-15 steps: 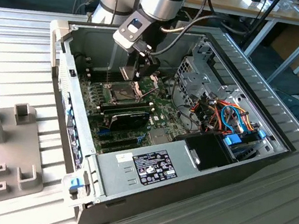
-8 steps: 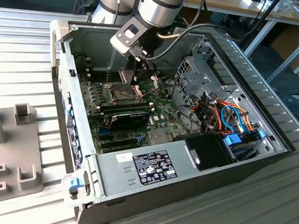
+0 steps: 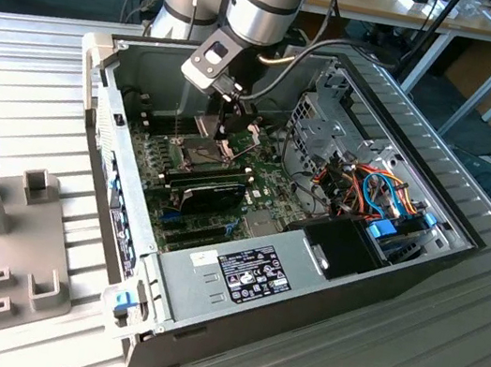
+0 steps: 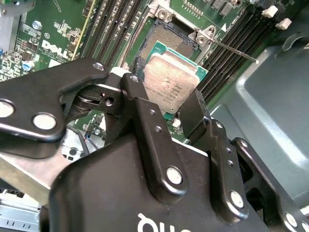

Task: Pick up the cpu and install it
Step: 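Place the cpu into insertion slot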

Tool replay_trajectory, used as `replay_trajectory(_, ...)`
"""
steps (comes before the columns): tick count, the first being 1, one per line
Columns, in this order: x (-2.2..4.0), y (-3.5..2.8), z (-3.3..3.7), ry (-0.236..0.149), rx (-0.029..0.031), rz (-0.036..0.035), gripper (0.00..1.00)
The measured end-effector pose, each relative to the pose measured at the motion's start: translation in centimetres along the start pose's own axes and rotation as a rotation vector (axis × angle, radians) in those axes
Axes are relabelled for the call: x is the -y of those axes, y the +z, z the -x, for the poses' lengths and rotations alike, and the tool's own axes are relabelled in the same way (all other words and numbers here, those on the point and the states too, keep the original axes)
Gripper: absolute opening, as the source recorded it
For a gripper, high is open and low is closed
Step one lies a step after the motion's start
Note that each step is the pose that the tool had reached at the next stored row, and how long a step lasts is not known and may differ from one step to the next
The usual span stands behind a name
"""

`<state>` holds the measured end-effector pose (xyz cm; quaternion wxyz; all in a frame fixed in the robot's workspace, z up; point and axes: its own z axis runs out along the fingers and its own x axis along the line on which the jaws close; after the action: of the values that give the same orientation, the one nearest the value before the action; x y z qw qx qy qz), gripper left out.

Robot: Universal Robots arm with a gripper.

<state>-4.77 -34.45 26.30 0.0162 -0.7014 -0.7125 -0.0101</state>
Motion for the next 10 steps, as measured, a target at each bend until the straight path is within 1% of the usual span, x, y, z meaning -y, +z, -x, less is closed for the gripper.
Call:
replay_trajectory(3,0.08,0.37,0.01,-0.005,0.0002,-0.0003,0.54)
replay_trajectory(6,0.11,1.0,0.04,-0.014,0.0001,-0.0005,0.54)
replay_trajectory(10,0.12,1.48,0.04,-0.025,0.0002,-0.0009,0.54)
